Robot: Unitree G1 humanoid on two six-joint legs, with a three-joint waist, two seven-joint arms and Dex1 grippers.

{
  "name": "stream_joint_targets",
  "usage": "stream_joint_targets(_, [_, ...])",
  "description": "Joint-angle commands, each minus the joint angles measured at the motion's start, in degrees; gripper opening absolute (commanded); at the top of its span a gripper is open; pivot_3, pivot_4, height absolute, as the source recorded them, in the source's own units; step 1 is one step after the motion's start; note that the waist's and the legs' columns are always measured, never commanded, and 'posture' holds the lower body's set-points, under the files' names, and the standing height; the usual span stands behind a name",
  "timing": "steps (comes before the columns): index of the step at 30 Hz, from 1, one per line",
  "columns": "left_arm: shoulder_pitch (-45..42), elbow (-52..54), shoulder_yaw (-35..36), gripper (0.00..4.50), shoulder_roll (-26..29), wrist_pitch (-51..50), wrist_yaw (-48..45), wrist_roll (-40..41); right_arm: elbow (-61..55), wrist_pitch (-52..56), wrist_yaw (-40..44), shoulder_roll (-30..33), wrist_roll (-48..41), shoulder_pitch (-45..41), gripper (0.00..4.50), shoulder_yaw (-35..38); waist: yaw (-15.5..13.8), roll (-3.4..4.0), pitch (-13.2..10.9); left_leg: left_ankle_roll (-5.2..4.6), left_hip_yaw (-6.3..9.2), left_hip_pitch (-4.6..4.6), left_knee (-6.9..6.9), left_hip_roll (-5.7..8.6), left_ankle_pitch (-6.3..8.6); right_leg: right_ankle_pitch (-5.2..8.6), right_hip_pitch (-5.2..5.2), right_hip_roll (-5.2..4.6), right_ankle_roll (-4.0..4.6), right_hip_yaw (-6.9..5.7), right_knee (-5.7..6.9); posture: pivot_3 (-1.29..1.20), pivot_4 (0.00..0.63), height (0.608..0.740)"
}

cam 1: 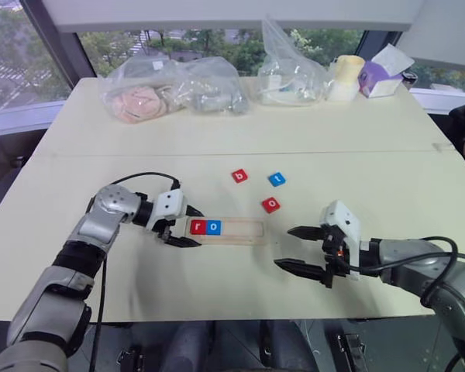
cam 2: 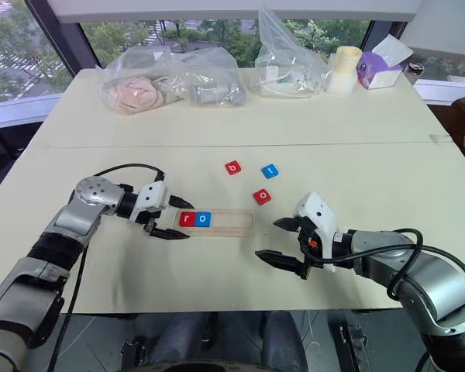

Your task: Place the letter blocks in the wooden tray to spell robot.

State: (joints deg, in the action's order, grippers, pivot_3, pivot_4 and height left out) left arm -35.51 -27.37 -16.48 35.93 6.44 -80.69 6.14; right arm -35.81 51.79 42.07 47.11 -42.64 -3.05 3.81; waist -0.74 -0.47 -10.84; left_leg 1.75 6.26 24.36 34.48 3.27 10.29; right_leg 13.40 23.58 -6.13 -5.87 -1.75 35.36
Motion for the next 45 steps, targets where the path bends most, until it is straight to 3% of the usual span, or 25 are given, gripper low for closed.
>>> stream_joint_targets(1, [0.06, -0.77, -0.09, 4.42, -0.14, 1.70, 0.57, -1.76, -2.16, -0.81, -0.14, -0.03, -0.95, 0.19, 4.50, 1.77, 0.01, 0.00, 0.00, 0.00, 0.01, 0.00, 0.07, -0.01, 0.00, 0.00, -0.05, 0.01, 0.00, 0.00, 0.00, 0.00, 0.150, 0.740])
stream_joint_targets(6, [0.98, 0.49, -0.01, 4.42, 0.91, 4.28, 3.09, -3.79, -1.20, -0.43, -0.56, -0.40, -1.27, -1.18, 4.50, 1.56, -0.05, 0.01, 0.00, -0.03, 0.09, 0.02, 0.30, -0.02, 0.04, -0.03, -0.14, 0.01, -0.05, -0.01, 0.00, 0.00, 0.150, 0.740])
stream_joint_targets(11, [5.59, 13.74, 5.33, 4.42, 8.65, -10.74, -0.75, 4.28, 2.78, 1.25, -6.09, -6.72, -4.94, -8.83, 4.50, 3.87, 1.49, -0.01, -0.02, -0.01, 0.19, 0.02, 0.34, -0.18, 0.05, -0.08, -0.09, 0.10, -0.05, 0.05, -0.01, 0.00, 0.150, 0.740])
stream_joint_targets(16, [8.63, 19.67, 15.44, 4.42, 15.95, -22.89, 3.82, 9.75, 15.04, -0.21, -16.52, -17.39, 6.47, -23.84, 4.50, -5.75, 1.87, 0.03, -0.06, -0.01, 0.22, 0.08, 0.22, -0.29, 0.04, -0.20, 0.15, 0.26, 0.18, 0.06, 0.08, 0.00, 0.150, 0.740])
stream_joint_targets(20, [9.05, 24.34, 24.72, 4.42, 14.90, -34.02, 11.43, 17.02, 28.42, -0.89, -22.50, -27.40, 13.11, -33.87, 4.50, -10.15, 1.53, 0.08, -0.07, -0.02, 0.24, 0.11, 0.18, -0.25, 0.03, -0.22, 0.22, 0.29, 0.19, 0.06, 0.13, 0.00, 0.150, 0.740])
stream_joint_targets(25, [16.74, 40.41, 34.74, 4.42, 11.58, -48.10, 23.09, 26.20, 46.18, -8.97, -26.09, -35.51, 24.12, -42.22, 4.50, -15.77, 1.85, 0.06, -0.07, -0.01, 0.13, 0.12, 0.10, -0.12, 0.03, -0.34, 0.26, 0.26, -0.08, 0.26, 0.12, 0.00, 0.150, 0.740])
stream_joint_targets(30, [24.91, 48.80, 39.75, 4.42, 7.05, -51.35, 32.81, 28.36, 57.57, -15.92, -26.19, -39.39, 31.63, -45.67, 4.50, -19.39, 1.93, 0.01, -0.05, 0.28, -0.03, 0.06, -0.24, -0.04, -0.16, -0.35, 0.54, 0.31, -0.09, 0.42, 0.41, 0.00, 0.150, 0.740])
stream_joint_targets(37, [28.81, 52.89, 40.21, 4.42, 6.00, -51.19, 37.84, 29.07, 67.75, -19.64, -26.69, -43.97, 35.15, -49.02, 4.50, -16.81, 1.99, 0.03, -0.05, 0.51, 0.04, -0.04, -0.25, -0.25, -0.33, -0.34, 0.76, 0.73, 0.45, 0.41, 0.79, 0.00, 0.150, 0.740])
stream_joint_targets(40, [28.80, 53.04, 39.83, 4.50, 5.88, -50.83, 38.63, 29.27, 70.86, -21.78, -26.91, -45.50, 35.98, -50.02, 3.56, -15.69, 2.17, 0.04, -0.05, 0.52, 0.03, -0.09, -0.28, -0.25, -0.33, -0.34, 0.74, 0.74, 0.46, 0.43, 0.79, 0.00, 0.150, 0.740])
stream_joint_targets(44, [28.83, 53.02, 38.61, 4.50, 6.13, -50.23, 38.83, 28.90, 72.17, -22.56, -27.01, -46.12, 37.15, -50.44, 1.44, -14.96, 2.14, 0.04, -0.04, 0.52, 0.01, -0.08, -0.33, -0.25, -0.33, -0.37, 0.75, 0.74, 0.39, 0.44, 0.78, 0.00, 0.150, 0.740])
stream_joint_targets(45, [28.79, 52.96, 38.19, 4.50, 6.22, -49.99, 38.70, 28.74, 72.20, -22.53, -27.00, -46.17, 37.37, -50.47, 1.16, -14.83, 2.13, 0.04, -0.05, 0.52, 0.01, -0.08, -0.33, -0.25, -0.33, -0.37, 0.75, 0.74, 0.39, 0.44, 0.78, 0.00, 0.150, 0.740])
